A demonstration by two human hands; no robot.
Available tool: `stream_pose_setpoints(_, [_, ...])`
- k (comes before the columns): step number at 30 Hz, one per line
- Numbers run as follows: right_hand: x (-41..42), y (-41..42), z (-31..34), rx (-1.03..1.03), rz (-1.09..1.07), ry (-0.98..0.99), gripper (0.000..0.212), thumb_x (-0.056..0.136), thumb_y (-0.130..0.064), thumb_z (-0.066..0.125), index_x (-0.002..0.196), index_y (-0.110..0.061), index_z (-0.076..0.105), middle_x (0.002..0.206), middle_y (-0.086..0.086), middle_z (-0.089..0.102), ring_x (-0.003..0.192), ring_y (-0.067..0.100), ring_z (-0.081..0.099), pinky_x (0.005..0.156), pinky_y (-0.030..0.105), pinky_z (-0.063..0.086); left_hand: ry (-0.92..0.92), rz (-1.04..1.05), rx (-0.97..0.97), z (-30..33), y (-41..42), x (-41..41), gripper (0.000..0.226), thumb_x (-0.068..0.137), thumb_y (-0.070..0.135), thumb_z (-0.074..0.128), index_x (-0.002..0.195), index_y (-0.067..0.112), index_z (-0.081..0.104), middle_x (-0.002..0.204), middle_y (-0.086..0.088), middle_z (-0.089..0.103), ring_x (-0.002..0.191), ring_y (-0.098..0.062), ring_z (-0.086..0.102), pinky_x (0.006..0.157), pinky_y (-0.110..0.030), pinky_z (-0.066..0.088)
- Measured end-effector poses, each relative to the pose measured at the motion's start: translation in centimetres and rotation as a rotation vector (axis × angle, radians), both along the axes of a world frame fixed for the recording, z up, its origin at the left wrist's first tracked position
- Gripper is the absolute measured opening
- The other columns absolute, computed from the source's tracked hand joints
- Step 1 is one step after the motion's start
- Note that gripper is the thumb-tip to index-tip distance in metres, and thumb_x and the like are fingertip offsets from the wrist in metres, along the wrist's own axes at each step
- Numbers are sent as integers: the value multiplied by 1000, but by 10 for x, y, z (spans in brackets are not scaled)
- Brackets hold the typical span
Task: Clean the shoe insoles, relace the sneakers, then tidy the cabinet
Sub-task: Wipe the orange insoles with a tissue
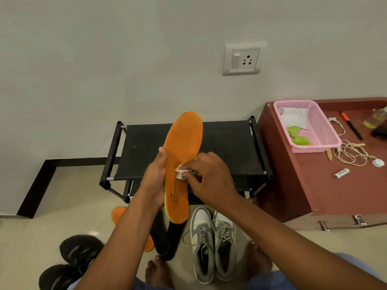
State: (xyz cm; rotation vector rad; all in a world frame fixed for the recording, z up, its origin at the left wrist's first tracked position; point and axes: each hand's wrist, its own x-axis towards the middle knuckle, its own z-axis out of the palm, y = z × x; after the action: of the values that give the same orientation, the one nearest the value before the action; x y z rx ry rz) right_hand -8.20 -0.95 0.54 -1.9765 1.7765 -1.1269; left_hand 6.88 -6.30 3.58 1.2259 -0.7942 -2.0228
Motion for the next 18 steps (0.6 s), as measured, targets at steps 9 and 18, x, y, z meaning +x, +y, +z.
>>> stream_pose_setpoints(9, [15, 12, 5, -18, 118, 52, 21, 92, -49, 66, 103, -35, 79, 98, -18, 73, 101, 8, 53, 80, 33, 37, 260, 144, 185, 15, -1, 3, 66, 103, 65, 33, 146, 16, 41, 125, -24, 70, 112, -37, 71, 97, -53, 58])
stream_pose_setpoints(18, [18, 6, 8, -66, -18, 125, 14, 93, -42, 66, 92, -31, 75, 89, -15, 67, 97, 8, 47, 78, 29, 33, 123, 45, 128, 15, 6, -5, 71, 103, 65, 29, 133, 7, 56, 118, -19, 74, 106, -34, 74, 86, -47, 61])
